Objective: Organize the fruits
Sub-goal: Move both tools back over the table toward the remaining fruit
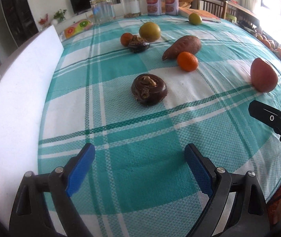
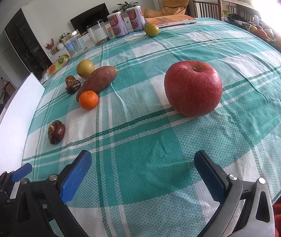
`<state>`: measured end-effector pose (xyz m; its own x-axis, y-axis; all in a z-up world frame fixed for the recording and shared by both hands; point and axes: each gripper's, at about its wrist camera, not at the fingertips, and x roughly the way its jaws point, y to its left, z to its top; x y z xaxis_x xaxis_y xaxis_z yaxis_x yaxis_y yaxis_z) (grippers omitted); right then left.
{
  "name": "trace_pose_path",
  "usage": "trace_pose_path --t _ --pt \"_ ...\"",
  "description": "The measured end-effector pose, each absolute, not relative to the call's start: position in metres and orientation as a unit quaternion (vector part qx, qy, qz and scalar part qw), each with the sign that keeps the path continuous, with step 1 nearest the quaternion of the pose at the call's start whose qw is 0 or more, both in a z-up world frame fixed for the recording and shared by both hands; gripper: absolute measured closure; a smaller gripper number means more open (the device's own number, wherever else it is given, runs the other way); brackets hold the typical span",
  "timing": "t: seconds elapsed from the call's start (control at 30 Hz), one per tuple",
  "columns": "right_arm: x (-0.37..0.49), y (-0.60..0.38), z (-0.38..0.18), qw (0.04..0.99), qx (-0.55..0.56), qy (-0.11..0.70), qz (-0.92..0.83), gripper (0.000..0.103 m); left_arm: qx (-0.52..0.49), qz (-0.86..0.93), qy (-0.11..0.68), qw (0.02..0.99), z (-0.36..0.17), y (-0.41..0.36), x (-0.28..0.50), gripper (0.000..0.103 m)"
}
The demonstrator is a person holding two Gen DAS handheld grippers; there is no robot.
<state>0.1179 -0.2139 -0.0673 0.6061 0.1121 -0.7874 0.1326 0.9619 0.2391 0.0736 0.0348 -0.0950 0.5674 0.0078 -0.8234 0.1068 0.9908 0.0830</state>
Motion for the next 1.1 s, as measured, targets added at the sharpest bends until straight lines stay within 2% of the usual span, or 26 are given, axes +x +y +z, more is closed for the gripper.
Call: trace_pose_path --t 0.43,0.8,1.1 --pt "0.117 -0.214 -0.068 0.886 0.136 0.444 -0.008 0.0 0.024 -0.026 0.449 0.893 -0.102 0.044 0.076 0.001" --pt "0.115 -0.207 -0.063 0.893 0.119 0.433 -0.007 0.0 0.025 -0.026 0.443 0.896 -0.102 0.044 0.076 0.001" --pt "0.094 -0.222 -0.04 0.92 0.142 0.364 -0.031 0.0 0.025 -0.027 0.443 0.896 -0.102 0.043 0.076 0.001"
